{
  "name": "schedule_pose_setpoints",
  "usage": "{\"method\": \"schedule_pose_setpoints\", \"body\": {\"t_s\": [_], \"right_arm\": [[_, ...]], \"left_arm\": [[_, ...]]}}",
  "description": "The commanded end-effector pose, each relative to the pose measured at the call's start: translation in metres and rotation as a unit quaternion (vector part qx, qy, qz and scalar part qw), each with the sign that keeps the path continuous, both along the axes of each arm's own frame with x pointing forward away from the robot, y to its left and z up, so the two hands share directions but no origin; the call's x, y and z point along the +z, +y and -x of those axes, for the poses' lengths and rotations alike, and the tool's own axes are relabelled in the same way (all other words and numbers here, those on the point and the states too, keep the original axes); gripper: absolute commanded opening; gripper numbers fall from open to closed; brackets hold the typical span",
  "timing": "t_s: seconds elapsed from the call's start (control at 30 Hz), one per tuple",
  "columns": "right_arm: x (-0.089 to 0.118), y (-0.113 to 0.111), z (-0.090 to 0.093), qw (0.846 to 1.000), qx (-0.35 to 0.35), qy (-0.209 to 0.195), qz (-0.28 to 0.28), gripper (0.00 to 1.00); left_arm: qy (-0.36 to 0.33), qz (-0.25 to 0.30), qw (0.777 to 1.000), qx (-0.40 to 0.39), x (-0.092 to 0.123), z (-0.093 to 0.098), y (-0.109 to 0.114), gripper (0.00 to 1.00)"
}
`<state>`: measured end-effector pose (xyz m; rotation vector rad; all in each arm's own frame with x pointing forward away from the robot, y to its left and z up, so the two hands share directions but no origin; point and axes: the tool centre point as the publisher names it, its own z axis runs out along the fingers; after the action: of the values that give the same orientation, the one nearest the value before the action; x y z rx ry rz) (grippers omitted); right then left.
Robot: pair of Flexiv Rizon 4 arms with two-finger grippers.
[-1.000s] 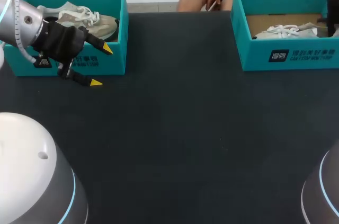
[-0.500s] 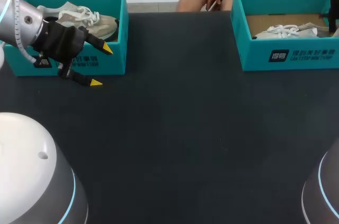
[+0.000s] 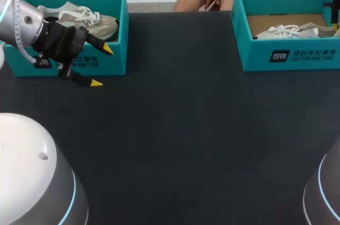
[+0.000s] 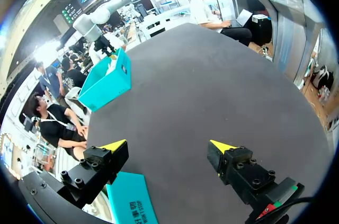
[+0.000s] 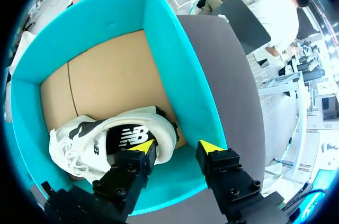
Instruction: Take the shoe out of the shoebox, open the shoe tongue, remove and reinsert the insole, then place the shoe into the shoebox
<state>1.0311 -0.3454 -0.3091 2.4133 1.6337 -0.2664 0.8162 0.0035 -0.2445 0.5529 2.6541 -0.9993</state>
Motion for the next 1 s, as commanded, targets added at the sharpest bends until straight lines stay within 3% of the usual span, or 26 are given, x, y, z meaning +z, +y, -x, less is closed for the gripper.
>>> {"method": "schedule_pose_setpoints", "body": {"t_s": [0.03,0.27,0.33,0.4,0.47,0.53,0.6,1.0], "right_arm": [[0.017,0.004,0.017,1.000,0.003,-0.024,-0.004,0.52],[0.038,0.029,0.039,0.999,0.008,-0.042,-0.026,0.57],[0.041,0.036,0.047,0.998,0.009,-0.045,-0.038,0.66],[0.046,0.045,0.053,0.997,0.009,-0.050,-0.051,0.82],[0.052,0.053,0.059,0.997,0.015,-0.054,-0.057,0.87],[0.058,0.057,0.063,0.996,0.013,-0.057,-0.061,1.00],[0.067,0.057,0.062,0.993,-0.007,-0.069,-0.092,1.00],[0.067,0.057,0.062,0.993,-0.007,-0.069,-0.092,1.00]], "left_arm": [[0.000,-0.001,1.000,0.000,0.000,0.001,0.000,1.00],[0.000,-0.001,1.000,0.000,0.000,0.001,0.000,1.00],[0.000,-0.001,1.000,0.000,0.000,0.001,0.000,1.00],[0.000,-0.001,1.000,0.000,0.000,0.001,0.000,1.00],[0.000,-0.001,1.000,0.000,0.000,0.001,0.000,1.00],[0.000,-0.001,1.000,0.000,0.000,0.001,0.000,1.00],[0.000,-0.001,1.000,0.000,0.000,0.001,0.000,1.00],[0.000,-0.001,1.000,0.000,0.000,0.001,0.000,1.00]]}}
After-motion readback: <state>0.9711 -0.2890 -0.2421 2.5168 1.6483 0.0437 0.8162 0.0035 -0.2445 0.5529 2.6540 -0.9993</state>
